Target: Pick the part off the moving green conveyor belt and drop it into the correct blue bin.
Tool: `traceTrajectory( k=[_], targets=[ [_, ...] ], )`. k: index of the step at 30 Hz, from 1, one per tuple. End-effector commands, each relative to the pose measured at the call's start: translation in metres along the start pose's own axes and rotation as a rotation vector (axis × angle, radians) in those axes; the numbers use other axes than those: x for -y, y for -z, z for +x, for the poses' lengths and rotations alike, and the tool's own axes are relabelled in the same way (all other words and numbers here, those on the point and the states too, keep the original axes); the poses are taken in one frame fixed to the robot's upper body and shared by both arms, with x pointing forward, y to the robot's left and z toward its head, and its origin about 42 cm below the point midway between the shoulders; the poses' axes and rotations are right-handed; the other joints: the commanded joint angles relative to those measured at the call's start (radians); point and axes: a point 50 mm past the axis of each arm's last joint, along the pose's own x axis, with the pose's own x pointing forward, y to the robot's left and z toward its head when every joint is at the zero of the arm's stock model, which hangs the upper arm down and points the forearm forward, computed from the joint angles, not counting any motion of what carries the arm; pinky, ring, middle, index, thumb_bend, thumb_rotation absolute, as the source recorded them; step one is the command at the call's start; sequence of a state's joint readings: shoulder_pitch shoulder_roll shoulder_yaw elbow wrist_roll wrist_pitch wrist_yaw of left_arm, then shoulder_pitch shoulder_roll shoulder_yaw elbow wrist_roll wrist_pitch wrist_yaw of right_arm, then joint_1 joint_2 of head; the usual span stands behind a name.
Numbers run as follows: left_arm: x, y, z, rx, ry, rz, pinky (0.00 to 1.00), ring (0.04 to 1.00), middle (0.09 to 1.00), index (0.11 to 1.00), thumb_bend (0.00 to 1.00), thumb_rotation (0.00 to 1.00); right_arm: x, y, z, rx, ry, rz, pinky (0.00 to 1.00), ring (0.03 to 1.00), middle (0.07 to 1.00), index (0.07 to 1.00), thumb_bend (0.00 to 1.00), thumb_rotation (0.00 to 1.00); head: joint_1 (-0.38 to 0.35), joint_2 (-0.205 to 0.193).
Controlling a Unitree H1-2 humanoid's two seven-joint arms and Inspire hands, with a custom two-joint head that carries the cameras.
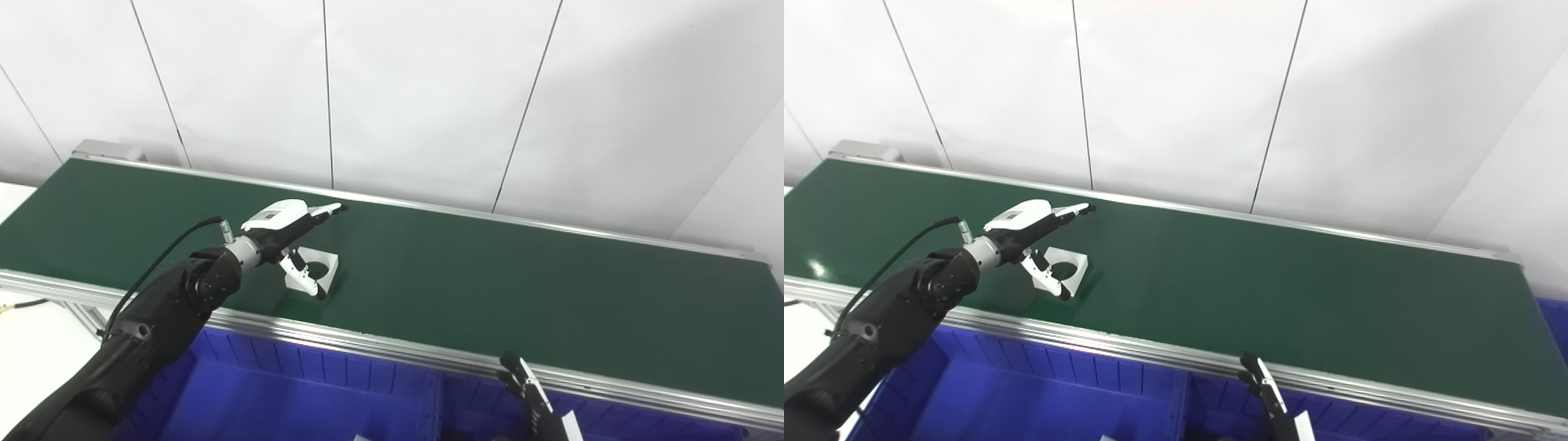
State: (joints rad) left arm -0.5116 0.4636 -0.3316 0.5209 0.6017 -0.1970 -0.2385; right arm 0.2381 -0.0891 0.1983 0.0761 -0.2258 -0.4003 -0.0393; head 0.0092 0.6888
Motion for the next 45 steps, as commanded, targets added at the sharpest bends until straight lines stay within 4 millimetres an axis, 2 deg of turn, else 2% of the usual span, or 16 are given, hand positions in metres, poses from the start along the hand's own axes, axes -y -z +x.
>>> traceTrajectory(
  k=[1, 9, 12, 14, 16, 17, 18, 19, 20, 21, 22, 23, 29, 35, 40, 45],
  targets=[
    [-0.032, -0.006, 0.009, 0.026, -0.062, 0.048, 0.92, 0.956, 0.959, 0.959, 0.94, 0.16, 0.004, -0.013, 0.006, 0.103, 0.011, 0.011, 0.88, 0.875, 0.919, 0.944, 0.92, 0.82, 0.003, 0.0],
    [-0.006, -0.004, 0.014, -0.005, -0.041, 0.065, 0.9, 0.933, 0.938, 0.937, 0.84, 0.01, 0.006, -0.014, 0.005, 0.104, 0.016, 0.001, 0.86, 0.864, 0.912, 0.939, 0.92, 0.86, 0.008, 0.009],
    [0.004, -0.003, 0.015, -0.001, -0.046, 0.072, 0.88, 0.916, 0.922, 0.923, 0.83, 0.0, 0.007, -0.015, 0.005, 0.104, 0.015, 0.002, 0.86, 0.864, 0.912, 0.94, 0.92, 0.87, 0.009, 0.01],
    [0.009, -0.004, 0.016, 0.009, -0.058, 0.075, 0.82, 0.874, 0.89, 0.895, 0.79, 0.0, 0.007, -0.015, 0.004, 0.104, 0.014, 0.004, 0.86, 0.864, 0.914, 0.941, 0.92, 0.87, 0.01, 0.012],
    [0.014, -0.006, 0.018, 0.034, -0.088, 0.071, 0.75, 0.822, 0.855, 0.858, 0.75, 0.0, 0.007, -0.015, 0.004, 0.106, 0.018, 0.004, 0.86, 0.865, 0.913, 0.94, 0.91, 0.87, 0.012, 0.014],
    [0.016, -0.007, 0.018, 0.044, -0.102, 0.073, 0.66, 0.738, 0.788, 0.795, 0.69, 0.0, 0.008, -0.015, 0.004, 0.107, 0.02, 0.003, 0.86, 0.863, 0.912, 0.939, 0.91, 0.87, 0.012, 0.014],
    [0.017, -0.009, 0.019, 0.053, -0.12, 0.078, 0.63, 0.71, 0.766, 0.773, 0.67, 0.0, 0.008, -0.016, 0.003, 0.106, 0.022, 0.003, 0.86, 0.863, 0.911, 0.939, 0.91, 0.87, 0.013, 0.015],
    [0.018, -0.01, 0.02, 0.059, -0.132, 0.082, 0.49, 0.564, 0.648, 0.727, 0.58, 0.0, 0.008, -0.016, 0.003, 0.104, 0.022, 0.003, 0.86, 0.864, 0.912, 0.939, 0.91, 0.87, 0.013, 0.015],
    [0.018, -0.011, 0.021, 0.063, -0.139, 0.084, 0.42, 0.489, 0.588, 0.703, 0.54, 0.0, 0.008, -0.016, 0.003, 0.104, 0.023, 0.003, 0.86, 0.865, 0.912, 0.94, 0.91, 0.87, 0.014, 0.016],
    [0.018, -0.013, 0.022, 0.063, -0.143, 0.086, 0.29, 0.429, 0.531, 0.563, 0.51, 0.0, 0.008, -0.016, 0.003, 0.102, 0.023, 0.003, 0.85, 0.865, 0.914, 0.94, 0.91, 0.88, 0.014, 0.016],
    [0.018, -0.015, 0.023, 0.064, -0.144, 0.087, 0.27, 0.419, 0.521, 0.538, 0.51, 0.0, 0.008, -0.016, 0.003, 0.103, 0.022, 0.003, 0.85, 0.865, 0.914, 0.941, 0.91, 0.88, 0.015, 0.017],
    [0.018, -0.016, 0.024, 0.065, -0.144, 0.087, 0.29, 0.378, 0.469, 0.547, 0.5, 0.0, 0.008, -0.016, 0.003, 0.104, 0.021, 0.004, 0.86, 0.87, 0.915, 0.942, 0.91, 0.88, 0.015, 0.017],
    [0.017, -0.021, 0.026, 0.092, -0.161, 0.05, 0.4, 0.39, 0.485, 0.536, 0.5, 0.0, 0.008, -0.017, 0.003, 0.099, 0.028, 0.013, 0.86, 0.87, 0.911, 0.939, 0.92, 0.87, 0.017, 0.022],
    [0.012, -0.019, 0.025, 0.103, -0.201, 0.017, 0.35, 0.366, 0.473, 0.547, 0.49, 0.0, 0.008, -0.018, 0.003, 0.102, 0.027, 0.003, 0.86, 0.87, 0.913, 0.944, 0.91, 0.87, 0.018, 0.026],
    [0.0, -0.022, 0.019, 0.135, -0.283, -0.014, 0.4, 0.393, 0.494, 0.527, 0.5, 0.0, 0.008, -0.019, 0.004, 0.106, 0.027, 0.008, 0.85, 0.867, 0.911, 0.94, 0.91, 0.87, -0.001, 0.029],
    [-0.015, -0.033, 0.0, 0.206, -0.437, -0.13, 0.44, 0.413, 0.486, 0.519, 0.5, 0.0, 0.003, -0.019, 0.006, 0.116, 0.033, 0.017, 0.84, 0.858, 0.904, 0.932, 0.92, 0.85, -0.045, 0.035]
  ],
)
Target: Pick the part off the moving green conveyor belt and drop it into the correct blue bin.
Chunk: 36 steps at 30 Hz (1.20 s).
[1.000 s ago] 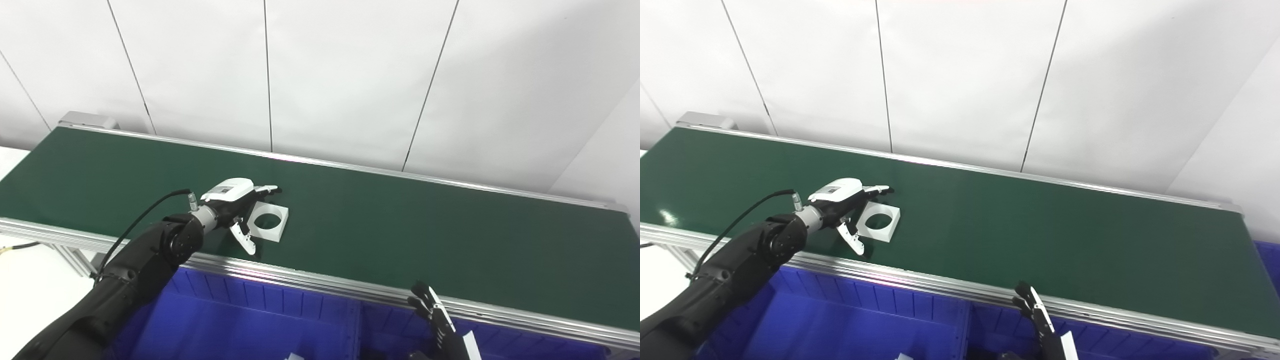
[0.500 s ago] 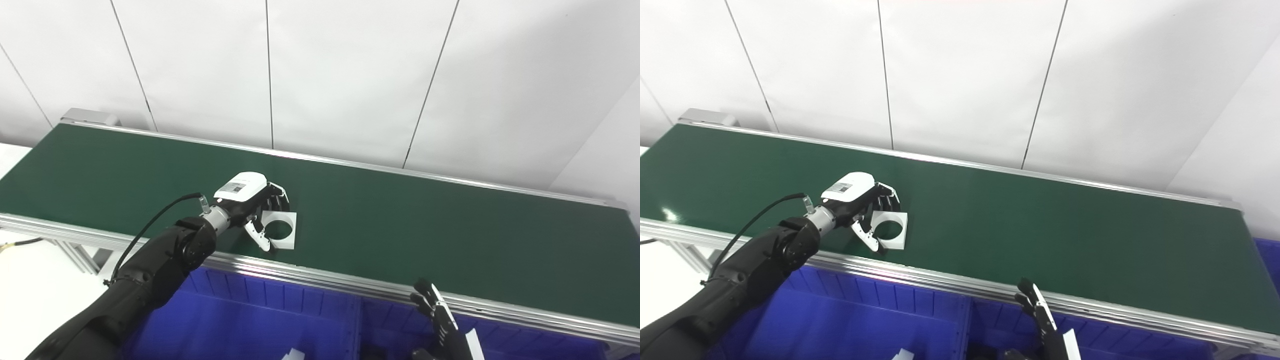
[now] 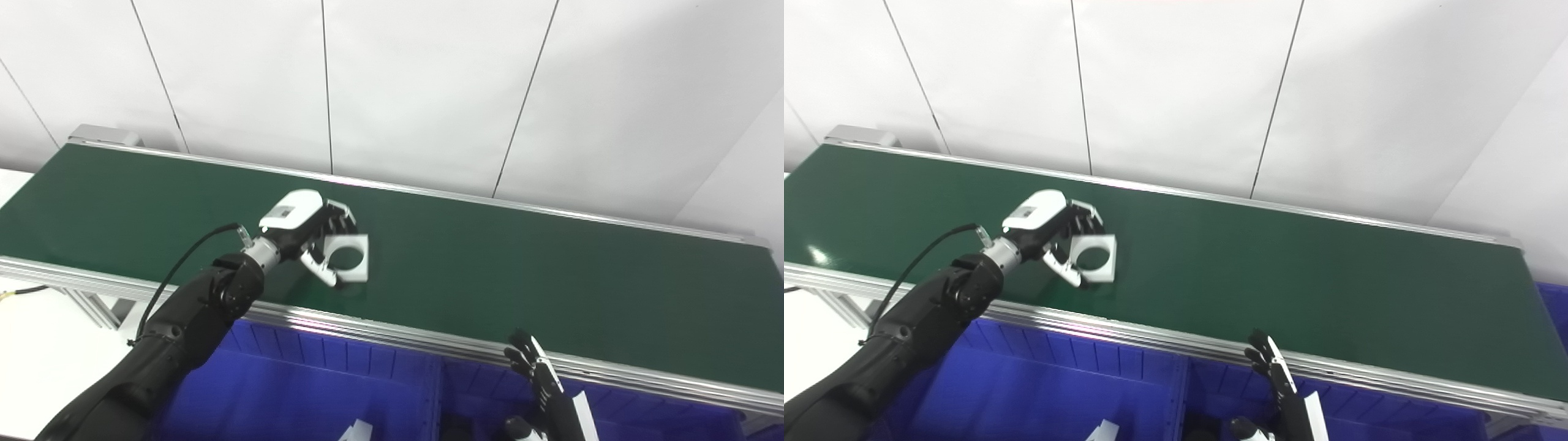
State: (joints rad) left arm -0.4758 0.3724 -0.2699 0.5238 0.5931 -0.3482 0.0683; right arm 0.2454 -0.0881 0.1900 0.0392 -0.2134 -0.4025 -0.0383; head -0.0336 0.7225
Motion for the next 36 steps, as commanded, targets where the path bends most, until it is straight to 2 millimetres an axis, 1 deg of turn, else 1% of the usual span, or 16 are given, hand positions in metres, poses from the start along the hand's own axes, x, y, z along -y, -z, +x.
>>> traceTrajectory(
  k=[1, 7, 8, 9, 12, 13, 14, 16, 17, 19, 21, 23, 25, 27, 32, 36],
  targets=[
    [-0.026, -0.012, 0.002, 0.07, -0.132, -0.052, 0.44, 0.413, 0.485, 0.521, 0.5, 0.0, -0.002, -0.011, 0.005, 0.087, 0.011, 0.006, 0.84, 0.856, 0.903, 0.932, 0.92, 0.85, -0.023, 0.005],
    [-0.035, -0.032, -0.021, 0.133, -0.228, -0.138, 0.44, 0.421, 0.495, 0.527, 0.5, 0.0, -0.007, -0.016, 0.005, 0.089, 0.007, -0.016, 0.85, 0.862, 0.911, 0.939, 0.92, 0.87, -0.102, 0.025],
    [-0.036, -0.036, -0.025, 0.141, -0.239, -0.154, 0.44, 0.422, 0.495, 0.526, 0.5, 0.0, -0.008, -0.017, 0.005, 0.089, 0.008, -0.017, 0.85, 0.861, 0.911, 0.938, 0.92, 0.87, -0.102, 0.025],
    [-0.036, -0.04, -0.03, 0.155, -0.252, -0.174, 0.44, 0.425, 0.496, 0.523, 0.5, 0.0, -0.01, -0.018, 0.006, 0.092, 0.013, -0.01, 0.85, 0.861, 0.911, 0.938, 0.92, 0.87, -0.128, 0.033],
    [-0.035, -0.047, -0.042, 0.185, -0.276, -0.204, 0.42, 0.427, 0.483, 0.531, 0.5, 0.0, -0.014, -0.021, 0.006, 0.092, 0.02, 0.003, 0.85, 0.863, 0.91, 0.934, 0.93, 0.85, -0.147, 0.042],
    [-0.033, -0.052, -0.048, 0.198, -0.286, -0.206, 0.42, 0.426, 0.478, 0.535, 0.5, 0.0, -0.015, -0.022, 0.006, 0.089, 0.023, 0.01, 0.86, 0.864, 0.911, 0.935, 0.93, 0.85, -0.168, 0.053],
    [-0.032, -0.056, -0.052, 0.207, -0.294, -0.207, 0.35, 0.391, 0.469, 0.543, 0.49, 0.0, -0.016, -0.022, 0.006, 0.088, 0.025, 0.015, 0.86, 0.865, 0.912, 0.935, 0.94, 0.84, -0.171, 0.054],
    [-0.028, -0.061, -0.06, 0.224, -0.297, -0.222, 0.32, 0.379, 0.468, 0.547, 0.49, 0.0, -0.018, -0.024, 0.007, 0.088, 0.029, 0.02, 0.86, 0.865, 0.912, 0.935, 0.94, 0.84, -0.189, 0.065],
    [-0.025, -0.064, -0.066, 0.238, -0.293, -0.226, 0.32, 0.379, 0.468, 0.547, 0.49, 0.0, -0.019, -0.026, 0.008, 0.086, 0.032, 0.019, 0.86, 0.865, 0.912, 0.935, 0.94, 0.84, -0.209, 0.079],
    [-0.018, -0.069, -0.076, 0.253, -0.282, -0.237, 0.33, 0.386, 0.475, 0.549, 0.49, 0.0, -0.021, -0.028, 0.01, 0.082, 0.037, 0.021, 0.86, 0.864, 0.908, 0.932, 0.95, 0.85, -0.234, 0.091],
    [-0.008, -0.072, -0.086, 0.254, -0.254, -0.263, 0.28, 0.365, 0.461, 0.551, 0.49, 0.0, -0.022, -0.03, 0.011, 0.083, 0.036, 0.028, 0.86, 0.866, 0.908, 0.93, 0.95, 0.85, -0.255, 0.1],
    [0.003, -0.073, -0.095, 0.247, -0.217, -0.296, 0.3, 0.37, 0.457, 0.547, 0.49, 0.0, -0.024, -0.032, 0.012, 0.084, 0.034, 0.032, 0.87, 0.877, 0.917, 0.936, 0.94, 0.84, -0.267, 0.107],
    [0.014, -0.072, -0.103, 0.232, -0.177, -0.318, 0.32, 0.38, 0.47, 0.551, 0.49, 0.0, -0.024, -0.034, 0.013, 0.082, 0.035, 0.023, 0.87, 0.877, 0.919, 0.936, 0.93, 0.84, -0.271, 0.113],
    [0.025, -0.071, -0.11, 0.217, -0.133, -0.319, 0.28, 0.355, 0.468, 0.557, 0.49, 0.0, -0.025, -0.036, 0.013, 0.08, 0.041, 0.013, 0.86, 0.873, 0.915, 0.936, 0.93, 0.86, -0.271, 0.117],
    [0.046, -0.064, -0.123, 0.196, 0.019, -0.276, 0.34, 0.379, 0.476, 0.554, 0.49, 0.0, -0.025, -0.037, 0.013, 0.075, 0.048, 0.026, 0.85, 0.867, 0.91, 0.932, 0.92, 0.86, -0.258, 0.124],
    [0.055, -0.061, -0.125, 0.195, 0.105, -0.24, 0.38, 0.397, 0.492, 0.539, 0.49, 0.0, -0.024, -0.038, 0.013, 0.074, 0.046, 0.026, 0.86, 0.871, 0.915, 0.935, 0.91, 0.86, -0.239, 0.128]
  ],
)
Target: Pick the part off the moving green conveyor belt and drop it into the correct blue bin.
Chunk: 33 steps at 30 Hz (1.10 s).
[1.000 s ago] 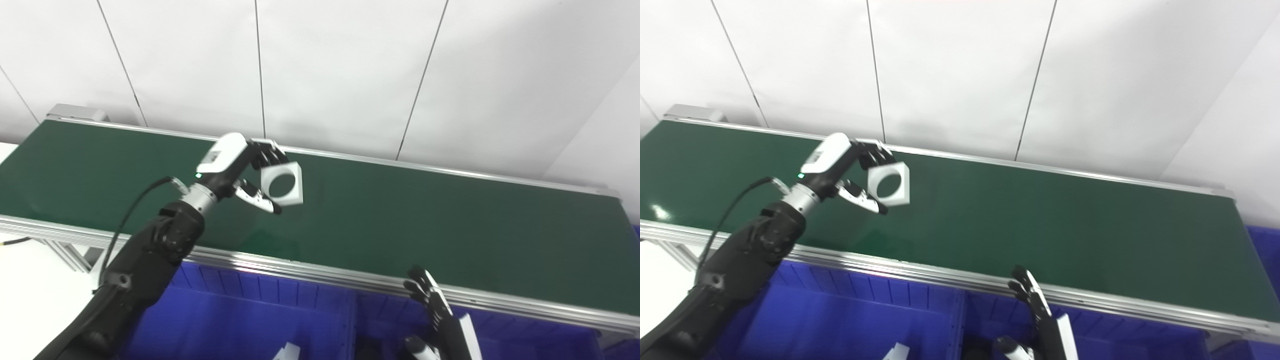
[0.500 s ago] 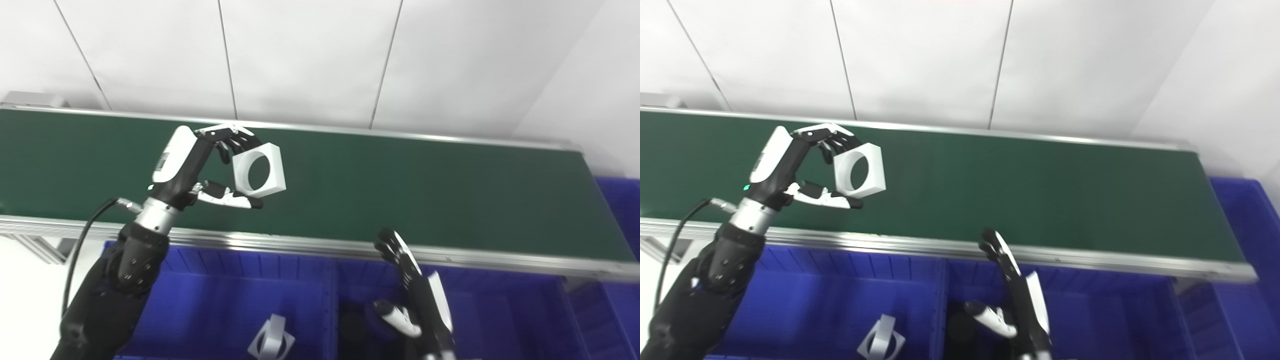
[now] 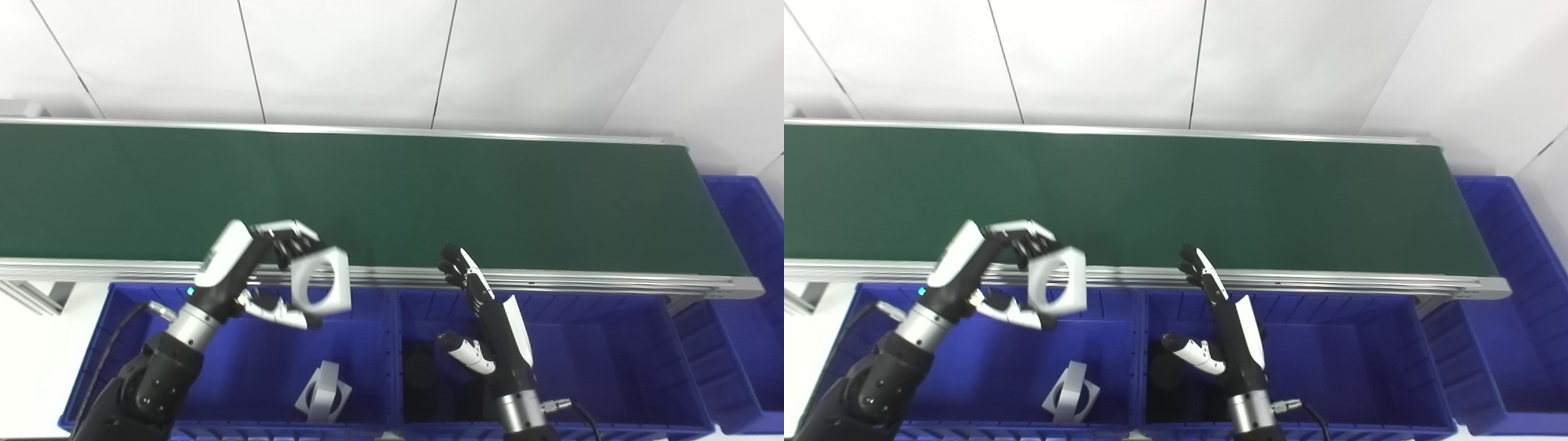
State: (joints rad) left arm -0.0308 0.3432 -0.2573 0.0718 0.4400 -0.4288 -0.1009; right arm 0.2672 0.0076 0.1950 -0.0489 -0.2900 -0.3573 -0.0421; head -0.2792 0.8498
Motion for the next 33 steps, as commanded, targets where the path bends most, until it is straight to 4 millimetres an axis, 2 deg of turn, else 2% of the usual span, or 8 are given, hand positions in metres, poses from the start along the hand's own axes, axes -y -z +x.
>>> traceTrajectory(
  k=[1, 8, 16, 18, 21, 25, 29, 33],
  targets=[
    [-0.007, -0.002, 0.003, 0.045, 0.027, 0.043, 0.38, 0.394, 0.492, 0.54, 0.49, 0.0, 0.002, -0.012, 0.005, 0.037, 0.014, 0.012, 0.86, 0.871, 0.914, 0.935, 0.91, 0.87, 0.009, 0.001],
    [0.002, 0.004, 0.007, -0.057, 0.225, 0.12, 0.29, 0.408, 0.501, 0.498, 0.5, 0.0, 0.003, -0.012, 0.005, 0.036, 0.017, 0.016, 0.85, 0.87, 0.914, 0.934, 0.91, 0.86, 0.026, 0.001],
    [0.014, 0.005, 0.018, -0.223, 0.464, 0.238, 0.47, 0.41, 0.512, 0.54, 0.5, 0.0, 0.004, -0.013, 0.004, 0.033, 0.016, 0.011, 0.85, 0.868, 0.912, 0.937, 0.9, 0.86, 0.039, 0.0],
    [0.016, 0.005, 0.02, -0.279, 0.537, 0.292, 0.52, 0.575, 0.499, 0.51, 0.51, 0.0, 0.004, -0.013, 0.003, 0.036, 0.017, 0.014, 0.85, 0.868, 0.911, 0.935, 0.9, 0.85, 0.041, 0.0],
    [0.017, 0.003, 0.023, -0.351, 0.615, 0.329, 0.71, 0.783, 0.801, 0.807, 0.65, 0.27, 0.004, -0.013, 0.003, 0.04, 0.017, 0.013, 0.84, 0.865, 0.91, 0.933, 0.9, 0.85, 0.042, -0.001],
    [0.015, -0.006, 0.022, -0.354, 0.611, 0.306, 0.9, 0.933, 0.965, 0.966, 0.85, 0.53, 0.003, -0.014, 0.002, 0.035, 0.019, 0.015, 0.85, 0.867, 0.908, 0.932, 0.91, 0.86, 0.039, -0.002],
    [0.01, -0.016, 0.012, -0.3, 0.509, 0.173, 0.94, 0.964, 0.989, 0.991, 0.93, 0.61, 0.002, -0.015, 0.0, 0.04, 0.019, 0.012, 0.85, 0.866, 0.907, 0.932, 0.9, 0.86, 0.031, -0.002],
    [0.006, -0.033, -0.008, -0.231, 0.328, -0.092, 0.8, 0.926, 0.977, 0.985, 0.97, 0.58, 0.003, -0.016, -0.002, 0.043, 0.013, 0.003, 0.85, 0.866, 0.908, 0.932, 0.9, 0.86, 0.026, -0.001]
  ],
)
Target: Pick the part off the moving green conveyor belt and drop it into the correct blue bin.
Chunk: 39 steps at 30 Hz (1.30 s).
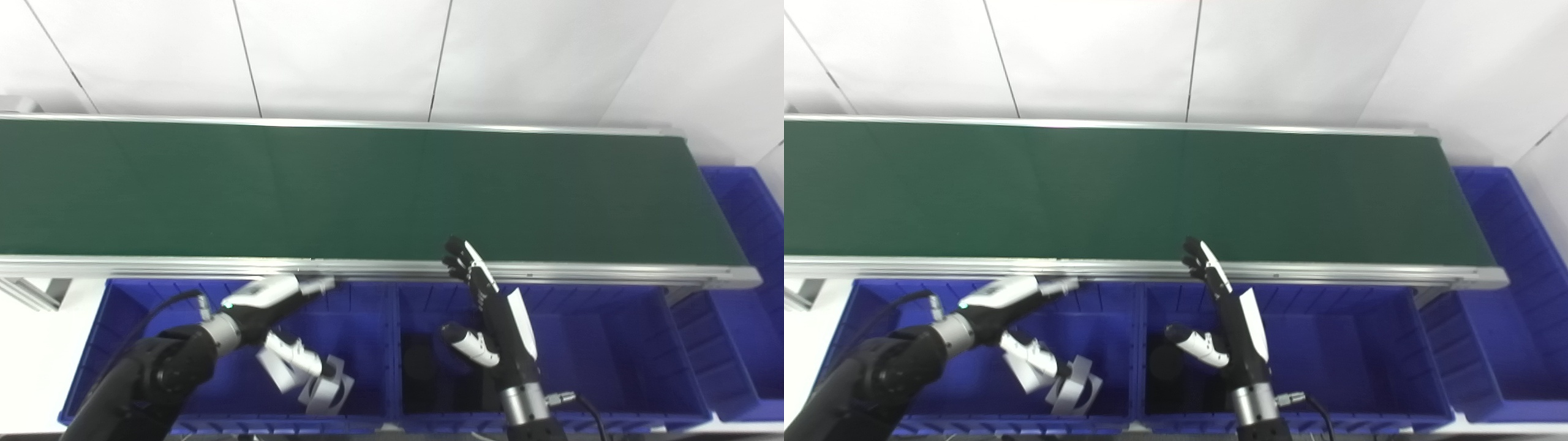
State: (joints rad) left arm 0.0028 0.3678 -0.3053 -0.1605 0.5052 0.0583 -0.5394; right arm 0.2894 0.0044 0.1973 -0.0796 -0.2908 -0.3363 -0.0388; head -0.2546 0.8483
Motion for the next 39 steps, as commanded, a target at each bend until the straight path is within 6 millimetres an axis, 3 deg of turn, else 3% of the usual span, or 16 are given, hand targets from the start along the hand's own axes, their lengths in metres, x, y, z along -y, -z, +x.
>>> traceTrajectory(
  k=[1, 6, 13, 20, 39],
  targets=[
    [0.001, -0.013, -0.01, 0.119, -0.098, -0.122, 0.8, 0.918, 0.967, 0.976, 0.96, 0.58, 0.001, -0.013, 0.004, 0.056, 0.011, 0.005, 0.85, 0.865, 0.907, 0.931, 0.9, 0.86, 0.001, 0.0],
    [0.018, -0.018, -0.028, 0.279, -0.254, -0.353, 0.82, 0.905, 0.944, 0.952, 0.94, 0.63, 0.002, -0.013, 0.001, 0.048, 0.003, 0.013, 0.87, 0.87, 0.913, 0.936, 0.9, 0.85, -0.002, -0.003],
    [0.051, -0.035, -0.034, 0.453, -0.422, -0.641, 0.85, 0.882, 0.907, 0.923, 0.95, 0.64, 0.005, -0.012, -0.004, 0.029, -0.014, -0.003, 0.87, 0.871, 0.908, 0.934, 0.91, 0.84, 0.014, -0.021],
    [0.073, -0.038, -0.03, 0.428, -0.525, -0.704, 0.85, 0.879, 0.916, 0.94, 0.94, 0.66, 0.008, -0.01, -0.008, 0.02, -0.019, -0.016, 0.87, 0.875, 0.906, 0.932, 0.93, 0.85, 0.023, -0.037],
    [0.083, -0.04, -0.022, 0.354, -0.587, -0.636, 0.97, 0.954, 0.977, 1.0, 0.93, 0.63, 0.012, -0.011, -0.016, 0.003, -0.028, -0.029, 0.89, 0.901, 0.916, 0.943, 0.92, 0.85, 0.063, -0.026]
  ],
)
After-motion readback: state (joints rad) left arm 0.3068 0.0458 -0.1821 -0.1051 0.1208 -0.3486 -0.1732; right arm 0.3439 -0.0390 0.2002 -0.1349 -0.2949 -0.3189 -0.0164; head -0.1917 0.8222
